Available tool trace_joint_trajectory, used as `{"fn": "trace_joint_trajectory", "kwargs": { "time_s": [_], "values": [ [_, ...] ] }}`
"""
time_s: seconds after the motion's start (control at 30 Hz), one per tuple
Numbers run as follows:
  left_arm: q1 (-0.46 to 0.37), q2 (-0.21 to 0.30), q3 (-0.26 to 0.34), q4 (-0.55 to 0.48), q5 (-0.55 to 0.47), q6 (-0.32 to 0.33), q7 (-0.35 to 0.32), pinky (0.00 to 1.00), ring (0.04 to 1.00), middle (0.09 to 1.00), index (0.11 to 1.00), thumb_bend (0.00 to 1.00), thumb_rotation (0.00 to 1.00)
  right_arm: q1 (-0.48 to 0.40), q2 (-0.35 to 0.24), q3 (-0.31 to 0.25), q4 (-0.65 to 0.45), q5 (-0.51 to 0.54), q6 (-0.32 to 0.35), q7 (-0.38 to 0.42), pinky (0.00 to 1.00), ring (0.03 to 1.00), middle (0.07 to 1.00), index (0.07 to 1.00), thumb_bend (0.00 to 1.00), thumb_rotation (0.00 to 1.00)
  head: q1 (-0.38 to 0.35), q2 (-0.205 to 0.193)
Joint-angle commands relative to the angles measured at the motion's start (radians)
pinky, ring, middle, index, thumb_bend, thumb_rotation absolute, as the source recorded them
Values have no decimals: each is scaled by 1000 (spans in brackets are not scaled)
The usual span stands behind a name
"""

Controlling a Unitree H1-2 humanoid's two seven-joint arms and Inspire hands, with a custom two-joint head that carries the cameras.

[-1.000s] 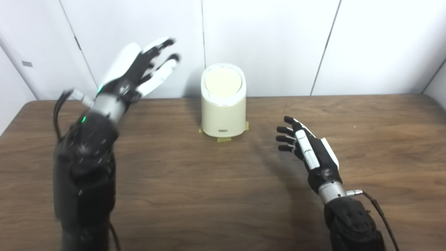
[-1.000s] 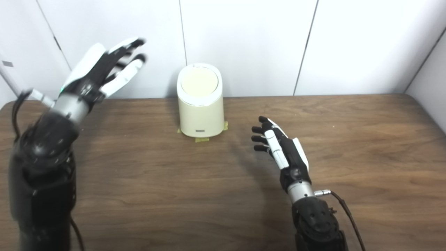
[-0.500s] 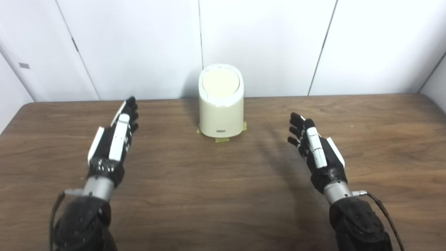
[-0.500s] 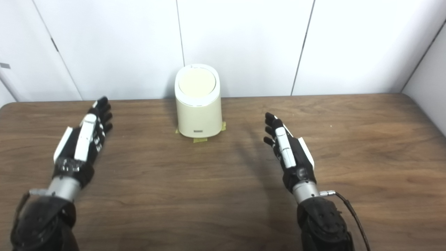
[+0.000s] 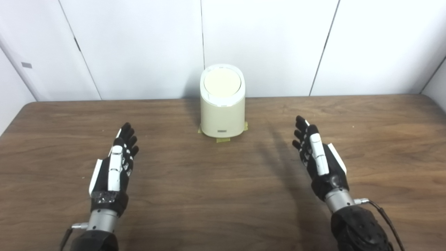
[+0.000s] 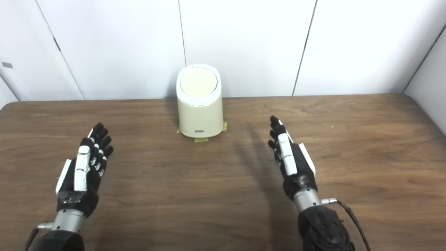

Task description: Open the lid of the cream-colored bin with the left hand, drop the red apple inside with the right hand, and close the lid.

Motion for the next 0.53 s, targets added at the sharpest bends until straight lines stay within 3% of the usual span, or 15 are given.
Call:
{"fn": "trace_joint_trajectory", "kwargs": {
  "time_s": [0.0,0.3,0.5],
  "values": [
    [8,19,-14,9,-26,-66,25,1000,1000,1000,1000,437,1000,-20,-3,5,-26,10,-61,12,989,1000,1000,993,554,1000,-1,1],
    [15,32,-59,56,-44,-109,92,1000,1000,1000,1000,440,1000,-31,-17,9,23,-3,-104,25,1000,1000,1000,998,567,1000,16,-9],
    [0,51,-74,44,-46,-85,124,1000,1000,1000,1000,401,1000,-38,-20,13,42,-14,-125,23,1000,1000,1000,1000,585,1000,13,-14]
  ]
}}
